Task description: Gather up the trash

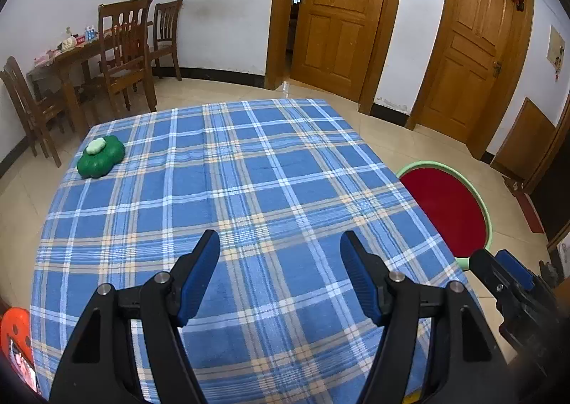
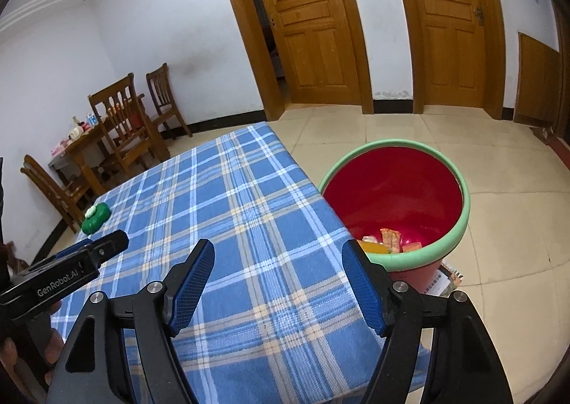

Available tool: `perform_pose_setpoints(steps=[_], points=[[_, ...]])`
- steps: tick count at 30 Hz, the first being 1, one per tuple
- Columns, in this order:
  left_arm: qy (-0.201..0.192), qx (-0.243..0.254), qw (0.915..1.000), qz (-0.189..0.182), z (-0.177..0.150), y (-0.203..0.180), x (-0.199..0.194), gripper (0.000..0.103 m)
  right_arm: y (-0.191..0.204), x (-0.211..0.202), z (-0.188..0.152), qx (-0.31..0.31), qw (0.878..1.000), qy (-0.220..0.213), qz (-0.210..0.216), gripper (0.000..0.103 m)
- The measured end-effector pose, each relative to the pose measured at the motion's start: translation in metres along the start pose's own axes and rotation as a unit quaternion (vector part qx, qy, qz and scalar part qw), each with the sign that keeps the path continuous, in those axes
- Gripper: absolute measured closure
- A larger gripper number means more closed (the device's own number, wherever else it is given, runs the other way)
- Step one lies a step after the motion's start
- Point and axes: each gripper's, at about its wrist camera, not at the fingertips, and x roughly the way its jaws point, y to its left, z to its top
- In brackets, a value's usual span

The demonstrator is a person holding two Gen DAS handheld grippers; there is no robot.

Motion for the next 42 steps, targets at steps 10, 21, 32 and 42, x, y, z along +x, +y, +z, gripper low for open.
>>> perform_pose_setpoints(steps=[10,21,32,42], points=[[-0.007,-0.002,1.0000,0.003,-0.0004,-0.0003,-0.0024,0.033,0.0004,0.0000,-0.0011,-0.001,1.000,0.000,0.000,0.028],[-0.011,-0.005,0.9999,0.007,-0.0001,0.0011,-0.0039,0.033,0.0004,0.0000,-0.0016,-0.001,1.000,0.000,-0.001,0.028],[-0.011,-0.004,0.9999,0.007,-0.0001,0.0015,-0.0036,0.033,0.0004,-0.0001,-0.0022,-0.001,1.000,0.001,-0.001,0.028],[-0.011,-0.004,0.9999,0.007,-0.0002,0.0024,-0.0033,0.033,0.0006,-0.0002,-0.0019,0.000,1.000,0.001,-0.001,0.028]])
